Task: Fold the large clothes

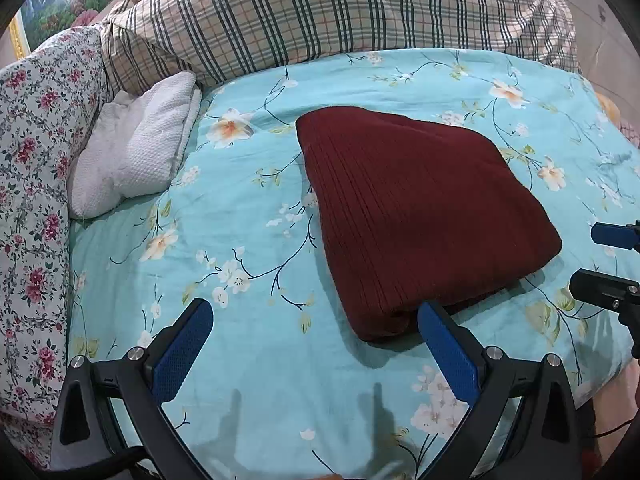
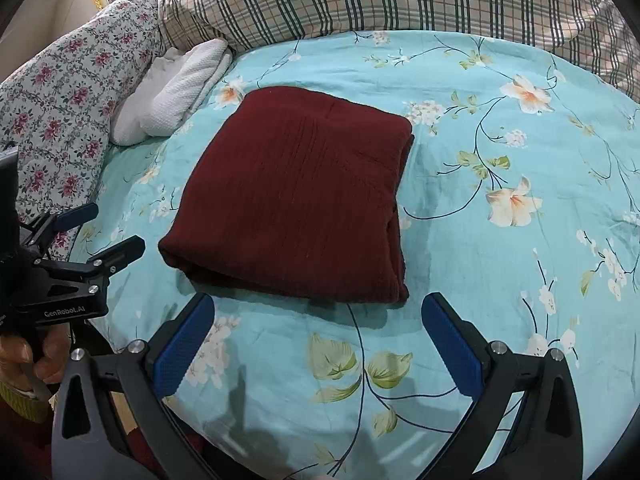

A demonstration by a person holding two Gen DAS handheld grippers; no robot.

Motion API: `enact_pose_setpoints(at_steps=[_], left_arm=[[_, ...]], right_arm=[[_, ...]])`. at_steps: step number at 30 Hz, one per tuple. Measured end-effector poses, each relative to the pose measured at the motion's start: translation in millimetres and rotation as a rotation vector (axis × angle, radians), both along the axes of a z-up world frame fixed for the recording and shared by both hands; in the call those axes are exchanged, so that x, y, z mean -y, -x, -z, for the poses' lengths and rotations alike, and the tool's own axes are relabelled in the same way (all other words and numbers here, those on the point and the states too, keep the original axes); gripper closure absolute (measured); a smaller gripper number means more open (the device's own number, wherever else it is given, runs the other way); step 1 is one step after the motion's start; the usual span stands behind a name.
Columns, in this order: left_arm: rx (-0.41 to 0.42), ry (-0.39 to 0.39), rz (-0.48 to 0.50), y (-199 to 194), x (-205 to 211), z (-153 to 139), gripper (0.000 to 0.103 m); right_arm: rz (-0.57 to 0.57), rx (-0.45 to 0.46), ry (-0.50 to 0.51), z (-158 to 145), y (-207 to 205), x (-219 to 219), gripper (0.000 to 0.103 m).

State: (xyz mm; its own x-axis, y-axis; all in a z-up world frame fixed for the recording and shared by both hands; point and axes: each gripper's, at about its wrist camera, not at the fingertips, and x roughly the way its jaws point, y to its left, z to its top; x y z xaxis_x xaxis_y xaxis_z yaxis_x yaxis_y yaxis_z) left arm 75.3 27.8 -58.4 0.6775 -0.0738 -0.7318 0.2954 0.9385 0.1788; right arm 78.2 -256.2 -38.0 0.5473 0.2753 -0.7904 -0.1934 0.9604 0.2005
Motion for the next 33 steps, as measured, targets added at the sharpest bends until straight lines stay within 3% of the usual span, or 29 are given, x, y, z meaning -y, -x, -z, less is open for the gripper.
enact_pose_setpoints(at_steps=[6,13,18,22,25,27,28,31,32,33], left_arm=[[-0.005,0.007,-0.004,-4,0,1,0.0],[-0.082,0.152,-0.02,-37,-17,4,0.0],[-0.118,0.252,-0.046,-77,-27,6,0.0],[-0.146,0.337,-0.034,-103,-27,9,0.001],[-0.169,0.379,-0.004,-116,-21,13,0.001],[-0.187,0.387,0.021,-121,-14,20,0.002],[-0.2,0.387,0.032,-124,-12,25,0.004],[-0.284,0.434,0.08,-132,0,46,0.021],[-0.297,0.461,0.089,-133,0,47,0.032],[-0.302,0.477,0.095,-132,4,44,0.034]], right_arm=[[-0.003,-0.007,-0.006,2,-5,2,0.0],[0.024,-0.013,-0.077,5,-29,14,0.0],[0.103,-0.008,-0.192,13,-75,40,0.0],[0.143,-0.029,-0.244,24,-116,51,0.024],[0.157,-0.066,-0.291,37,-143,54,0.033],[0.157,-0.093,-0.311,47,-156,53,0.054],[0.145,-0.109,-0.332,52,-161,50,0.077],[0.13,-0.085,-0.318,47,-165,42,0.093],[0.127,-0.056,-0.316,39,-163,43,0.093],[0.127,-0.019,-0.321,28,-159,46,0.093]])
